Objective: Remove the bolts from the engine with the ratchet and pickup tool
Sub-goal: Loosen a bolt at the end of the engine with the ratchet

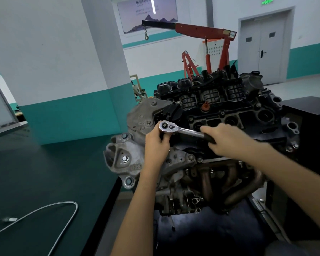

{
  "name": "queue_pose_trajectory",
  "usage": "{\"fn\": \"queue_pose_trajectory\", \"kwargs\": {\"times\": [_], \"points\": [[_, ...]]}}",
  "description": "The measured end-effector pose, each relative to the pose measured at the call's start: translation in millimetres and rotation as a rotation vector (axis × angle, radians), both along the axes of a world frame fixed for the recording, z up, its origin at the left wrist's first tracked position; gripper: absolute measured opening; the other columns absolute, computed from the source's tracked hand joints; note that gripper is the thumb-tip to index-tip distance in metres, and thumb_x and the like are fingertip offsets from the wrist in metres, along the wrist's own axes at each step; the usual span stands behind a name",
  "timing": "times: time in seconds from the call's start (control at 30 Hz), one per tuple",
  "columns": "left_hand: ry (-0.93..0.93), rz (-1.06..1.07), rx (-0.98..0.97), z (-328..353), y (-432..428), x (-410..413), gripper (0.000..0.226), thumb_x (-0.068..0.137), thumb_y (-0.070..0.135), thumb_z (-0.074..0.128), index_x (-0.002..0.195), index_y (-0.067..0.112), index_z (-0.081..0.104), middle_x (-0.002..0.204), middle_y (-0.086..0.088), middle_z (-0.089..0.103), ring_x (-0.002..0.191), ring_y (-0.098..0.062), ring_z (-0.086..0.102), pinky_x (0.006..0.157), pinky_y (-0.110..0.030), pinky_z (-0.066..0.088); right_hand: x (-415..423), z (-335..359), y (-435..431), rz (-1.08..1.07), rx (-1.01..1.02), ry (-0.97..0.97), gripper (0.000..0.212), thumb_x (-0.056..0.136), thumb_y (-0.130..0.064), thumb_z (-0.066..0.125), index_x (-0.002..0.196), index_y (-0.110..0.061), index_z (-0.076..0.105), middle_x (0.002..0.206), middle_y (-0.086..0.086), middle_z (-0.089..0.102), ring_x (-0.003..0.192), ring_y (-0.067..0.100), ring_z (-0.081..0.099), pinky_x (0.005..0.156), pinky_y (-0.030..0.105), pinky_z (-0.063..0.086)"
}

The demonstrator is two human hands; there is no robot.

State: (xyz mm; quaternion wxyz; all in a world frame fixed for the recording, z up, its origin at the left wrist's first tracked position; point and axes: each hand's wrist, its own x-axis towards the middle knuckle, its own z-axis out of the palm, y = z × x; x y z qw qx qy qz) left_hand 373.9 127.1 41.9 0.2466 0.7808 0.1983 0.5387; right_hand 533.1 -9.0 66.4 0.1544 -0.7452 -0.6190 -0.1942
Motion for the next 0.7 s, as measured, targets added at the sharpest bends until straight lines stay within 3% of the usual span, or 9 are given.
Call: {"fn": "queue_pose_trajectory", "kwargs": {"times": [0.17,0.27,0.33,0.4,0.43,0.5,0.57,0.63,0.7], "points": [[0.010,0.009,0.045,-1.0,-0.7,2.6,0.021,0.084,-0.002,0.050,0.081,0.017,0.058,0.060,0.013,0.059,0.054,-0.001,0.050,0.053,-0.010,0.037,-86.7,-72.9,1.3,0.106,0.216,0.784,0.019,0.079,-0.008,0.058,0.087,-0.021,0.046,0.060,-0.002,0.050,0.055,0.016,0.055,0.051,0.027,0.043],[0.008,-0.012,-0.022,-4.4,6.2,3.7,0.017,0.085,0.002,0.051,0.083,0.017,0.060,0.074,-0.003,0.066,0.073,-0.022,0.062,0.070,-0.030,0.050,-135.2,-88.8,25.7,0.075,0.324,0.947,0.031,0.081,-0.006,0.053,0.110,-0.013,0.050,0.072,0.010,0.058,0.068,0.030,0.060,0.056,0.030,0.042],[0.011,-0.025,-0.046,-4.5,7.3,2.1,0.028,0.087,-0.002,0.053,0.083,0.024,0.060,0.080,-0.001,0.068,0.081,-0.022,0.065,0.079,-0.040,0.053,-140.4,-88.3,27.6,0.103,0.325,1.009,0.036,0.081,-0.003,0.051,0.116,-0.010,0.049,0.073,0.010,0.056,0.068,0.029,0.059,0.056,0.029,0.043],[0.023,-0.052,-0.001,-2.4,5.7,-0.1,0.028,0.087,-0.002,0.054,0.087,0.025,0.061,0.086,0.006,0.070,0.084,-0.013,0.066,0.079,-0.035,0.053,-118.6,-81.5,17.3,0.129,0.250,0.946,0.028,0.079,-0.002,0.053,0.104,-0.013,0.052,0.067,0.003,0.054,0.060,0.018,0.058,0.052,0.021,0.040],[0.031,-0.077,0.022,-1.3,5.1,-1.0,0.027,0.087,-0.002,0.054,0.092,0.023,0.063,0.090,0.008,0.071,0.082,-0.010,0.065,0.076,-0.031,0.053,-102.3,-75.1,9.2,0.161,0.191,0.890,0.025,0.078,-0.001,0.055,0.097,-0.017,0.052,0.064,-0.001,0.053,0.053,0.006,0.055,0.049,0.016,0.038],[0.058,-0.121,0.050,0.3,5.7,-2.2,0.028,0.089,0.000,0.053,0.104,0.021,0.064,0.097,0.012,0.070,0.073,-0.002,0.060,0.068,-0.024,0.048,-63.5,-54.2,-5.2,0.210,0.079,0.730,0.023,0.076,0.001,0.057,0.086,-0.018,0.051,0.060,-0.007,0.051,0.046,-0.001,0.048,0.047,0.012,0.034],[0.099,-0.117,0.036,1.5,7.2,-2.9,0.021,0.094,0.008,0.054,0.108,0.020,0.065,0.093,0.016,0.070,0.065,0.002,0.055,0.064,-0.027,0.048,-25.3,-26.1,-10.4,0.183,-0.020,0.513,0.020,0.077,-0.002,0.060,0.091,-0.017,0.056,0.060,-0.008,0.050,0.044,-0.001,0.046,0.044,0.011,0.033],[0.110,-0.080,0.002,1.6,7.2,-1.9,0.014,0.097,0.012,0.054,0.102,0.021,0.063,0.075,0.025,0.065,0.057,0.004,0.051,0.061,-0.036,0.052,-2.0,-2.0,-7.7,0.094,-0.092,0.230,0.026,0.082,-0.011,0.059,0.106,-0.020,0.055,0.063,-0.010,0.046,0.052,0.007,0.047,0.049,0.020,0.036],[0.089,-0.032,0.013,-0.3,4.7,0.7,0.018,0.096,0.010,0.055,0.095,0.027,0.059,0.065,0.030,0.059,0.052,0.006,0.049,0.058,-0.025,0.050,2.0,2.5,-5.0,0.009,-0.066,0.036,0.028,0.085,-0.018,0.057,0.113,-0.023,0.051,0.067,-0.009,0.041,0.064,0.021,0.053,0.058,0.028,0.036]]}}
